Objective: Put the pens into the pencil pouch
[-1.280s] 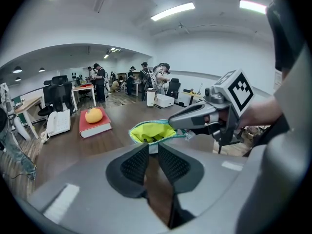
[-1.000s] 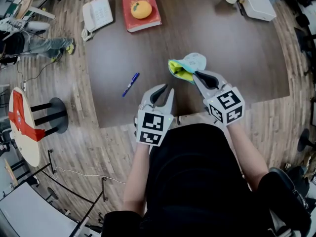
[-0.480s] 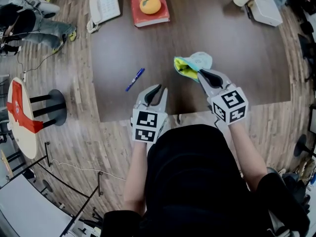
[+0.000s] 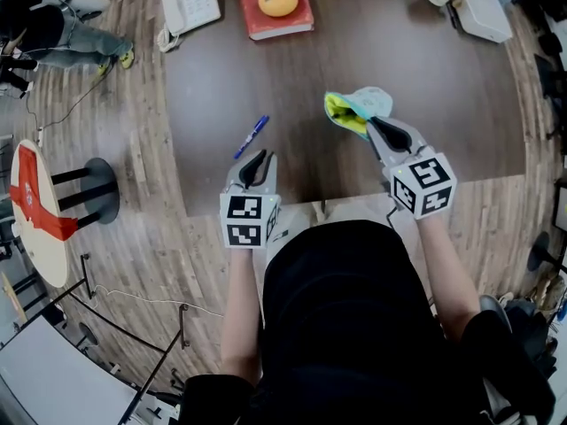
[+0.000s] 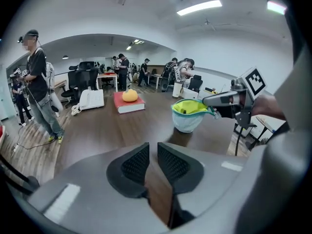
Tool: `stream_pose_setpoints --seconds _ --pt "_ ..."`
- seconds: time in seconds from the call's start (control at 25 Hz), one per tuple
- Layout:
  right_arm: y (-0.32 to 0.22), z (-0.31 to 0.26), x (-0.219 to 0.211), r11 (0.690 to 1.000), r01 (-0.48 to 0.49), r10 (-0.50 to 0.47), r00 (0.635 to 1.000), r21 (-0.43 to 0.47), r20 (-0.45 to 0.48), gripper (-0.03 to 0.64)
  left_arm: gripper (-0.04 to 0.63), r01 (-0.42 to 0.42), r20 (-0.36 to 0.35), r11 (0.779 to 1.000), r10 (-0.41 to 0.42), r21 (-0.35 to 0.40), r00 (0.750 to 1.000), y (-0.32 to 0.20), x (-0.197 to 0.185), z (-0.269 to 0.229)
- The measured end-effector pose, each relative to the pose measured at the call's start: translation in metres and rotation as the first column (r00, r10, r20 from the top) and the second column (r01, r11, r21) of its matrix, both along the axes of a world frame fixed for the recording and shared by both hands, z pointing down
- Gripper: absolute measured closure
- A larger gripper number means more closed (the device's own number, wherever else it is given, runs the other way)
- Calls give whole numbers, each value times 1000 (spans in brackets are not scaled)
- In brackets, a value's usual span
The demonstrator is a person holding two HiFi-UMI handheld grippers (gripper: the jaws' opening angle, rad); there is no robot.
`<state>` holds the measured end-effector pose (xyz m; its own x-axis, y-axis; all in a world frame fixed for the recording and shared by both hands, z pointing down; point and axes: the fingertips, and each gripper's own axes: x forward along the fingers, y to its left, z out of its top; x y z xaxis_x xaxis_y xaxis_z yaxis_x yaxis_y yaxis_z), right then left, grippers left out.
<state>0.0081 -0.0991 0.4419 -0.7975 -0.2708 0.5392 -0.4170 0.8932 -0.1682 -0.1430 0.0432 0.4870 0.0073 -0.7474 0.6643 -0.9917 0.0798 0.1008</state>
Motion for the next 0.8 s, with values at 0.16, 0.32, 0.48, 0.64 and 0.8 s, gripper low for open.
stream_pose_setpoints --seconds 0.16,0.32,0.48,0.64,0.8 --pt "0 1 -1 999 -44 44 999 1 -13 578 540 1 2 1000 -1 -25 1000 14 -20 12" --pt "0 0 -5 997 -74 74 997 13 -32 578 537 -1 -4 999 1 -47 1000 26 -39 26" --pt "0 0 -10 995 -100 101 994 21 -51 578 531 -8 2 997 8 -72 1000 32 -59 41" --pt "-1 1 -19 992 -121 122 990 26 -64 578 520 -29 23 994 32 -106 999 36 -76 53" --pt "0 1 -24 990 -141 143 987 31 -80 578 514 -44 17 989 46 -140 999 41 -86 69"
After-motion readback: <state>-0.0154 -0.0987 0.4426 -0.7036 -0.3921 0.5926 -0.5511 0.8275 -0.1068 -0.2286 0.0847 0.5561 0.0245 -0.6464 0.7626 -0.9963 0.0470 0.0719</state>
